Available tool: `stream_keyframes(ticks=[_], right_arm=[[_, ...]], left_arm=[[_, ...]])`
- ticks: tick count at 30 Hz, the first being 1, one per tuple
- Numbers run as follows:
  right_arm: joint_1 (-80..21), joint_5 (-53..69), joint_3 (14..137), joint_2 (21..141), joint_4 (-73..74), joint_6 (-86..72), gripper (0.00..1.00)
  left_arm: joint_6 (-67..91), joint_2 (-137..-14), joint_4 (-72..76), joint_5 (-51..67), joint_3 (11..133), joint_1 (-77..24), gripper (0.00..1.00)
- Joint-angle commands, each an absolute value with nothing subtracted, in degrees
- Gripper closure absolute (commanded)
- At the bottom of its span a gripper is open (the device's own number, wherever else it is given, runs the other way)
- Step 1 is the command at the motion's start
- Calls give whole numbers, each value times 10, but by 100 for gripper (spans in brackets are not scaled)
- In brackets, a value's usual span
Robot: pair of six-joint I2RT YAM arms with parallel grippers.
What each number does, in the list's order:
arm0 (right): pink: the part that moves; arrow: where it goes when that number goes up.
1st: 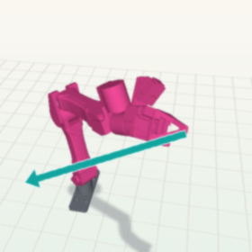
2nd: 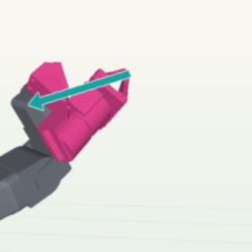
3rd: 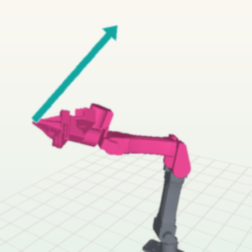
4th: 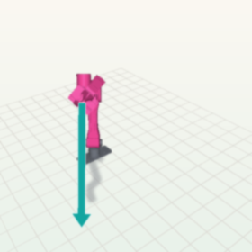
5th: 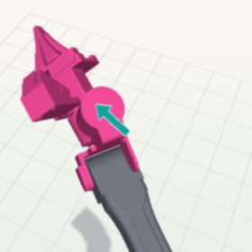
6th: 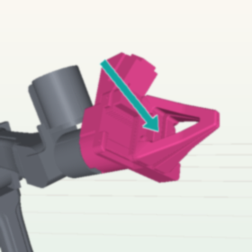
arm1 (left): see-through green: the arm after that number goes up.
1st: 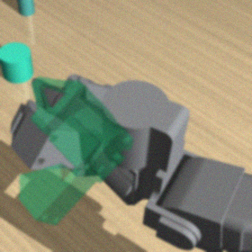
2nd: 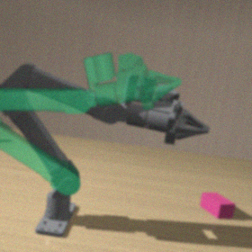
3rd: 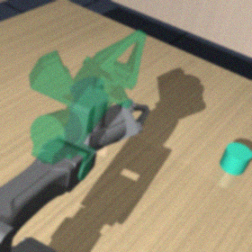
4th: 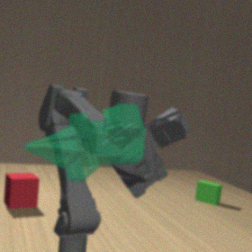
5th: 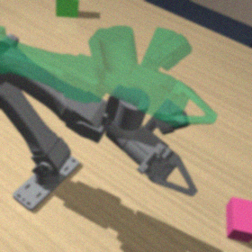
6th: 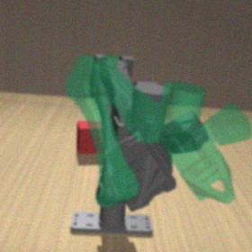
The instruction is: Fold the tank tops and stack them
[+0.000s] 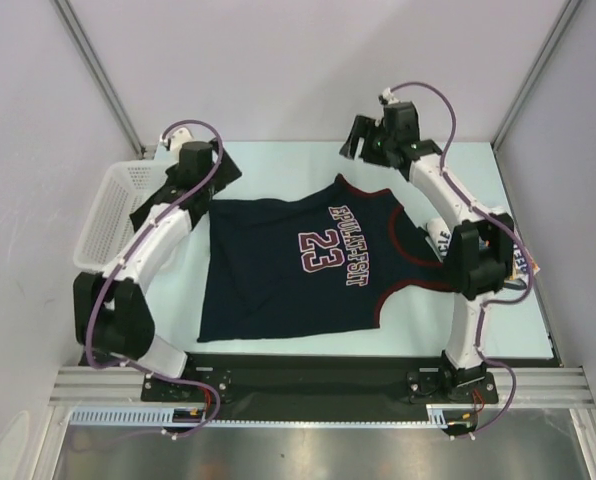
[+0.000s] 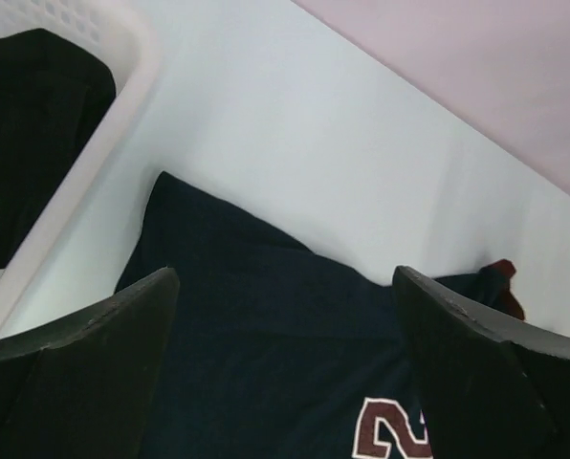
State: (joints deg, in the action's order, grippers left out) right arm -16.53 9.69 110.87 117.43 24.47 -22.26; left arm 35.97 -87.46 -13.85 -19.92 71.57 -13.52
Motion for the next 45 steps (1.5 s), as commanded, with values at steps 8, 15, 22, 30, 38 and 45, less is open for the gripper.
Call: stream_keyframes(ticks=[8, 15, 22, 30, 38, 45], right_arm=[[-178, 115, 642, 819, 166, -255, 35], [-215, 29, 446, 644, 236, -306, 41], [-181, -7, 390, 628, 218, -310, 39], [-172, -5, 499, 799, 205, -287, 36], [-178, -14, 685, 1000, 217, -296, 36], [-178, -131, 831, 1143, 285, -315, 37]], left_arm=[[326, -628, -154, -81, 536, -160, 0], [343, -490, -239, -99, 392, -198, 0], [380, -531, -221, -121, 358, -194, 0], [399, -610, -194, -138, 361, -190, 0], [367, -756, -199, -149, 466, -172, 0], [385, -899, -264, -182, 589, -161, 0]])
